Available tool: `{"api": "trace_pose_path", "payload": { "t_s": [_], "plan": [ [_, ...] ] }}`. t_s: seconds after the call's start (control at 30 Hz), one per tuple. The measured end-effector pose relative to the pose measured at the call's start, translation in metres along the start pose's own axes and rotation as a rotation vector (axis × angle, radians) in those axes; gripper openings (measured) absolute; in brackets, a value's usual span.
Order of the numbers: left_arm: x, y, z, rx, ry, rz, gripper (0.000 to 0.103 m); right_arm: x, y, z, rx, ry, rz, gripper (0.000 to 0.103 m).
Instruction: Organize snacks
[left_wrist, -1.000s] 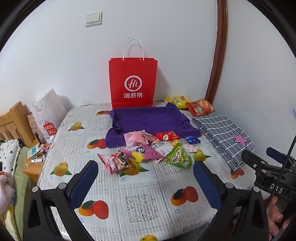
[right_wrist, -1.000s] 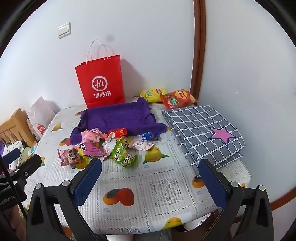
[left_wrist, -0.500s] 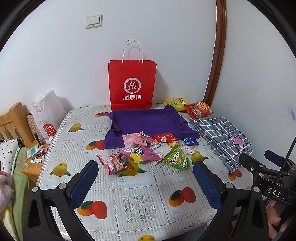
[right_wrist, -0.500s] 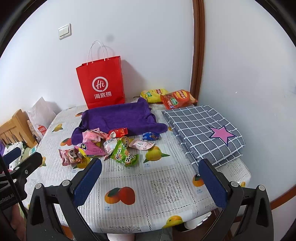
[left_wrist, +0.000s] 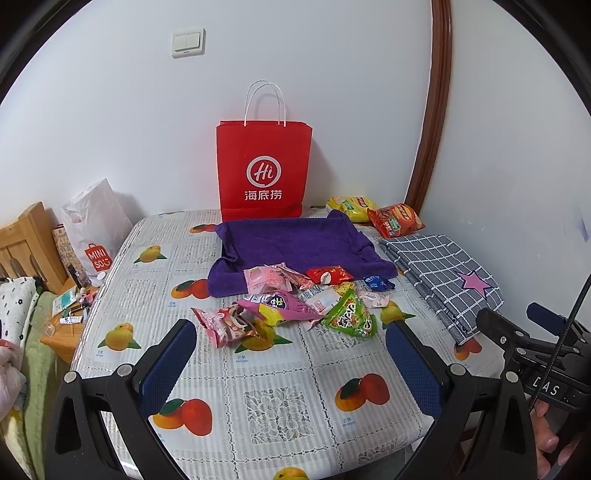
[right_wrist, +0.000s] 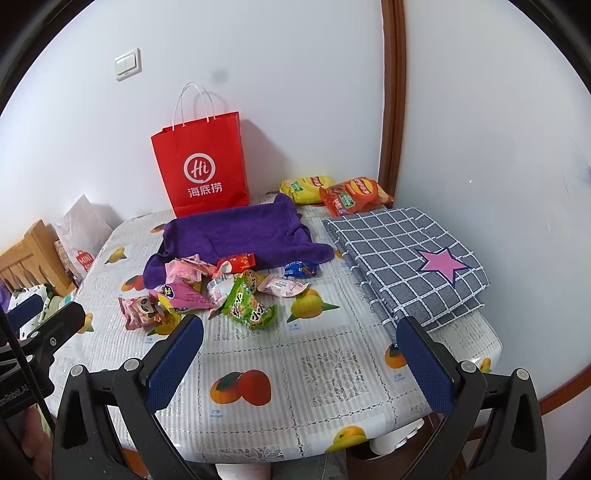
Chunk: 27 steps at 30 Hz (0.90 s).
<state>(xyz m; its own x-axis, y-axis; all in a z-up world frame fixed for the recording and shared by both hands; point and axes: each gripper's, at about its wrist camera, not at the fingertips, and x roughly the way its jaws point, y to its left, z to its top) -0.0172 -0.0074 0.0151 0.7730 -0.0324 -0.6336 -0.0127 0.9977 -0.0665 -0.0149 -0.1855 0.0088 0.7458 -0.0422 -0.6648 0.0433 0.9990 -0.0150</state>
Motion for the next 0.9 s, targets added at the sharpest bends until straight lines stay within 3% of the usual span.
{"api": "trace_pose_path", "payload": {
  "t_s": [0.9],
  "plan": [
    [-0.0014,-0.0022,-0.0038,-0.001,-0.006,0.001,0.103,-0.0040,0.0014,-0.0034,0.001,-0.009,0.000,0.103]
  ]
}}
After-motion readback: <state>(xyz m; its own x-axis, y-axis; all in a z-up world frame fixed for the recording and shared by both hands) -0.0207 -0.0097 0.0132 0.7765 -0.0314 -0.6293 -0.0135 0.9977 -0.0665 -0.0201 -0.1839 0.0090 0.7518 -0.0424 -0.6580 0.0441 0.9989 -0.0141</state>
